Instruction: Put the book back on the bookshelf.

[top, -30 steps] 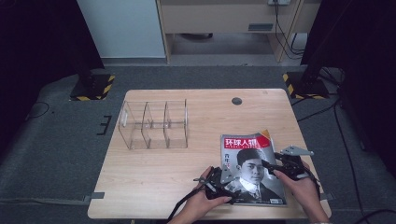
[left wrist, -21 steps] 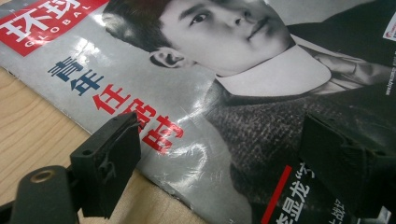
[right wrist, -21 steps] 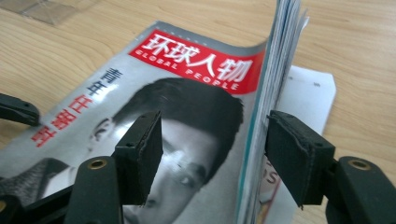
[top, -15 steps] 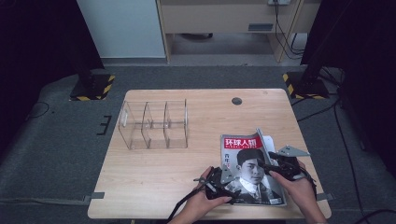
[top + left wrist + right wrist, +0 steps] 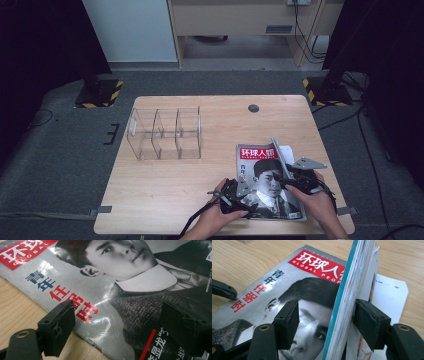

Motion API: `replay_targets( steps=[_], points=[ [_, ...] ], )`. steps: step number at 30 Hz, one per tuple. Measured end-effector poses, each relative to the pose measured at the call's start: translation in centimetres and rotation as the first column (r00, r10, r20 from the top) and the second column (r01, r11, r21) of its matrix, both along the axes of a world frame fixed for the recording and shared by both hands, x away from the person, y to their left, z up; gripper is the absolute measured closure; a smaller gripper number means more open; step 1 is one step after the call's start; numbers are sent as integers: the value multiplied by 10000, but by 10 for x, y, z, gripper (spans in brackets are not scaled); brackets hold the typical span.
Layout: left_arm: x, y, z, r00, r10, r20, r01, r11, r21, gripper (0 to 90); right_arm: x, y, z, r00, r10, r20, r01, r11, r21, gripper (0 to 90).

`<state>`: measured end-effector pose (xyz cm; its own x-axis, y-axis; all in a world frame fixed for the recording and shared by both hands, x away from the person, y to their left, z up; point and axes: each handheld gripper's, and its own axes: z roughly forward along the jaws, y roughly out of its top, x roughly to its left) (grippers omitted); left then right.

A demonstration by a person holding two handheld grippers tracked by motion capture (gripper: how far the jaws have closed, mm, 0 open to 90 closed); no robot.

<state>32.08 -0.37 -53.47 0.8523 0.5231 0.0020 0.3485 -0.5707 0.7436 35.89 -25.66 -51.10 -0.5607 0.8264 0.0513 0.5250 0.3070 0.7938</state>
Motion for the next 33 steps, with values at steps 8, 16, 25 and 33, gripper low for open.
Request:
replay_targets(
  steps=[8, 16, 25, 33],
  points=[
    [0, 0, 0, 10000, -1, -3, 1, 10000, 5, 122, 0, 3, 0, 9998, 138, 164, -136, 9999, -95, 409],
    [0, 0, 0, 10000, 4, -4, -4, 10000, 8, 122, 3, 6, -4, 10000, -56, -15, 56, 9992, -393, 376],
    [0, 0, 0, 10000, 17, -5, -17, 10000, 7, 122, 6, 6, -8, 9990, -342, -298, 332, 9989, -323, 326],
    [0, -1, 0, 10000, 43, -5, -43, 10000, 10, 122, 6, 1, -10, 9980, -573, -269, 556, 9967, -596, 481]
  ],
)
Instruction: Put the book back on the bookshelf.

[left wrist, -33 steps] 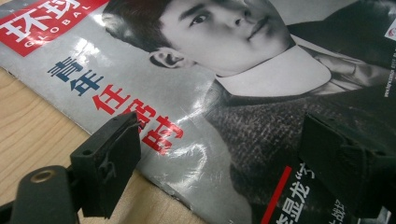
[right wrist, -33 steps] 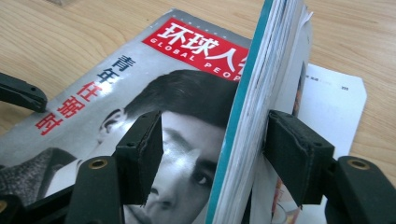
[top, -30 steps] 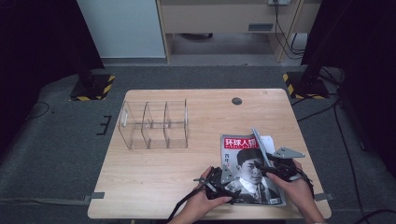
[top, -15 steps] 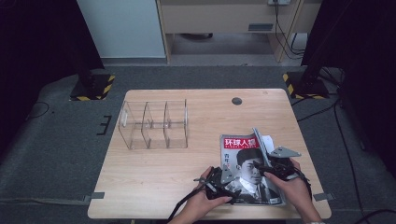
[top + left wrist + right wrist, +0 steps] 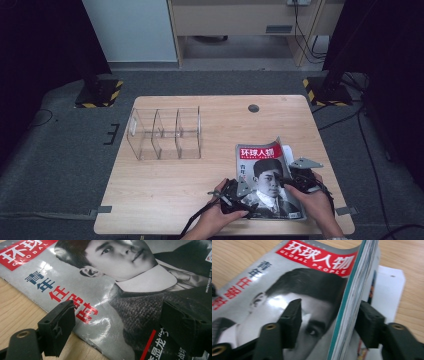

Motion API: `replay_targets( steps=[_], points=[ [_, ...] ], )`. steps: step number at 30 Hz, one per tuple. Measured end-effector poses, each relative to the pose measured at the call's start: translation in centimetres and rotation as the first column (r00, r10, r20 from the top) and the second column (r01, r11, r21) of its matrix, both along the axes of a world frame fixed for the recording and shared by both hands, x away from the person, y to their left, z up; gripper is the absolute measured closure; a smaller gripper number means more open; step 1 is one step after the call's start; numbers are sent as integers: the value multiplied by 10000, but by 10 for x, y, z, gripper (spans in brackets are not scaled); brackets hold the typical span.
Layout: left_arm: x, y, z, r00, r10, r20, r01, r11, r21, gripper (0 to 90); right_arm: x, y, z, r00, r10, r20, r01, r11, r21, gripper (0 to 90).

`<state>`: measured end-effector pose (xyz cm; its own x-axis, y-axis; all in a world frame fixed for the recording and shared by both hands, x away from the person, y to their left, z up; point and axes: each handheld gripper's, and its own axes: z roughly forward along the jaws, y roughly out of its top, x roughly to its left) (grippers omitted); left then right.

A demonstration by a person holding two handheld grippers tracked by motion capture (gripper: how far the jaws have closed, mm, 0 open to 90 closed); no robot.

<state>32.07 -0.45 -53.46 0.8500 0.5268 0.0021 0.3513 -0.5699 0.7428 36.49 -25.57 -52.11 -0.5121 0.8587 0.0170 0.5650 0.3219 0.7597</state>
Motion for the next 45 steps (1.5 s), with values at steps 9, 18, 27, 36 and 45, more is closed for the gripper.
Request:
replay_targets(
  steps=[9, 18, 27, 36, 45],
  points=[
    [0, 0, 0, 10000, 17, -9, -17, 10000, 2, 122, 0, -7, 1, 9994, -338, -66, 336, 9992, -221, 736],
    [1, 1, 0, 9999, -66, -126, 64, 9999, -96, 117, 1, -5, 4, 9986, -488, -195, 484, 9986, -220, 794],
    [8, 13, 2, 9990, 42, -437, -57, 9994, -338, 50, -2, -4, 12, 9993, -380, 38, 381, 9992, -93, 860],
    [27, 39, 5, 9872, 1401, -759, -1495, 9792, -1372, 49, -4, -2, 18, 9996, -195, 207, 194, 9998, 78, 873],
    [29, 40, 2, 9863, 1387, -897, -1503, 9789, -1388, 53, -9, 0, 27, 9988, 38, 486, -62, 9988, 496, 875]
  ],
)
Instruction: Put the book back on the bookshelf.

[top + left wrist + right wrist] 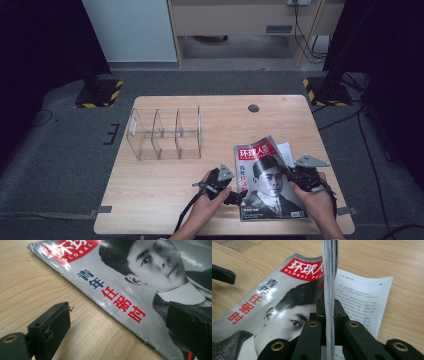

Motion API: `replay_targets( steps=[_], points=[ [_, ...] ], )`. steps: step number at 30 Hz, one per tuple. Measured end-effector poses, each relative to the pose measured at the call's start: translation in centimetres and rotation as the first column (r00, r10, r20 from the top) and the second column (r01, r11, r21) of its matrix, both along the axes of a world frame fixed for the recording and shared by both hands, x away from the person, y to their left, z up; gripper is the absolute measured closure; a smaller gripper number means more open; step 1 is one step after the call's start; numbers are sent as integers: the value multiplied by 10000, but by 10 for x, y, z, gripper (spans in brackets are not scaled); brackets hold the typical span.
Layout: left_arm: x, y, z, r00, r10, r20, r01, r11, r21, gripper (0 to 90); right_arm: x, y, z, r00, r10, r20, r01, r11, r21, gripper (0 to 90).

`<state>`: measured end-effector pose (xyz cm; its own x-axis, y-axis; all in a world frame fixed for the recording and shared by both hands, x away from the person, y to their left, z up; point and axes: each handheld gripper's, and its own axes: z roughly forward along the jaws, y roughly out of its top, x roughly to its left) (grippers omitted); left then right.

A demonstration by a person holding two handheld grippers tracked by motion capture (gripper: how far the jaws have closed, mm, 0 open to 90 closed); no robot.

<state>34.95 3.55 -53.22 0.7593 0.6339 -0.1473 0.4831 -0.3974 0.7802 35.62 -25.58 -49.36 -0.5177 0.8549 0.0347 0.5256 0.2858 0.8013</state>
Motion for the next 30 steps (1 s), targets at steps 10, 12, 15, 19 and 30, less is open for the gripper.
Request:
replay_targets(
  steps=[10, 12, 15, 19, 30],
  points=[
    [2, -2, -2, 9991, -276, -337, 277, 9996, 13, 61, -5, 2, 12, 9987, 356, 376, -379, 9974, 607, 876],
    [1, -3, -3, 9983, -377, -444, 381, 9992, 88, 62, -6, 3, 14, 9982, 424, 421, -451, 9968, 663, 876],
    [1, -5, -3, 9976, -428, -545, 444, 9986, 287, 58, -7, 4, 17, 9971, 534, 542, -577, 9950, 814, 876],
    [1, -6, -3, 9975, -459, -541, 474, 9985, 277, 55, -8, 4, 19, 9960, 618, 651, -675, 9937, 896, 876],
    [2, -8, -3, 9974, -460, -554, 476, 9985, 273, 54, -11, 7, 26, 9929, 798, 883, -901, 9887, 1194, 876]
  ],
)
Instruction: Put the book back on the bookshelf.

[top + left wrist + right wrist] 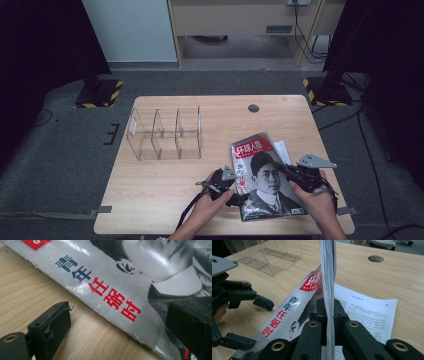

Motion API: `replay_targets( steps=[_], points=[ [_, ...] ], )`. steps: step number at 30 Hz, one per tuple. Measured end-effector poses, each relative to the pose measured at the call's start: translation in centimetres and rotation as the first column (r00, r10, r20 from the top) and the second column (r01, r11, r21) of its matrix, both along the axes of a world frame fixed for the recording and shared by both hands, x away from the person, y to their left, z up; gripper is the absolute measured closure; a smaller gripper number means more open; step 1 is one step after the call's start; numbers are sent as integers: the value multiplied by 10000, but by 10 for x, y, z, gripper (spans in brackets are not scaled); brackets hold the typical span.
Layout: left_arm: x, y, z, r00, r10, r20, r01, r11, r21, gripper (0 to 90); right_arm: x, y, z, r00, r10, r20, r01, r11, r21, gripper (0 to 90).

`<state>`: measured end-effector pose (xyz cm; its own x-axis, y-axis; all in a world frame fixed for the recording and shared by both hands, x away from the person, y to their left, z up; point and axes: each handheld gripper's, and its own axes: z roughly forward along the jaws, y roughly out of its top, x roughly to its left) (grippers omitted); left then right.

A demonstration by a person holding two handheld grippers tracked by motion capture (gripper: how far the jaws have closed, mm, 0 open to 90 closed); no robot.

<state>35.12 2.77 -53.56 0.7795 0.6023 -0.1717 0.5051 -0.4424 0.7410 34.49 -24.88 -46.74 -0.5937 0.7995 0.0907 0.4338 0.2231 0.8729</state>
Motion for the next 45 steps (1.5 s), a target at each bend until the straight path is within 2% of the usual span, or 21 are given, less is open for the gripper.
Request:
replay_targets(
  steps=[5, 16, 23, 25, 27, 30, 34, 38, 41, 45],
  points=[
    [1, 0, 0, 9999, -103, -17, 103, 9999, -18, 47, -1, 0, 4, 9993, 223, 296, -228, 9996, 145, 876],
    [1, -8, 0, 9989, -471, -77, 471, 9989, -83, 38, -1, 0, 5, 9986, 366, 372, -385, 9978, 534, 876],
    [1, -8, 0, 9995, -313, -102, 311, 9994, -149, 49, 4, -1, -6, 9996, 267, -24, -266, 9980, 566, 874],
    [0, -8, 0, 9995, -302, -91, 301, 9995, -135, 51, 10, 0, -14, 9987, 112, -493, -98, 9995, 293, 872],
    [0, -8, 0, 9995, -305, -88, 304, 9995, -130, 51, 12, 0, -17, 9984, 75, -562, -66, 9998, 173, 872],
    [1, -8, 0, 9995, -311, -104, 310, 9994, -148, 52, 18, 0, -26, 9955, -146, -940, 120, 9995, -291, 871],
    [1, -7, 0, 9993, -358, -140, 355, 9992, -188, 51, 21, -3, -33, 9921, -263, -1223, 207, 9987, -470, 871],
    [1, -6, 0, 9992, -349, -184, 344, 9991, -267, 51, 21, -5, -38, 9877, -201, -1549, 166, 9996, -239, 872],
    [1, -6, 0, 9992, -353, -203, 347, 9990, -290, 50, 20, -5, -39, 9858, 64, -1677, -53, 10000, 75, 871],
    [2, -4, 0, 9991, -311, -296, 299, 9987, -406, 48, 19, -1, -40, 9839, 427, -1737, -399, 9990, 194, 871]
  ],
)
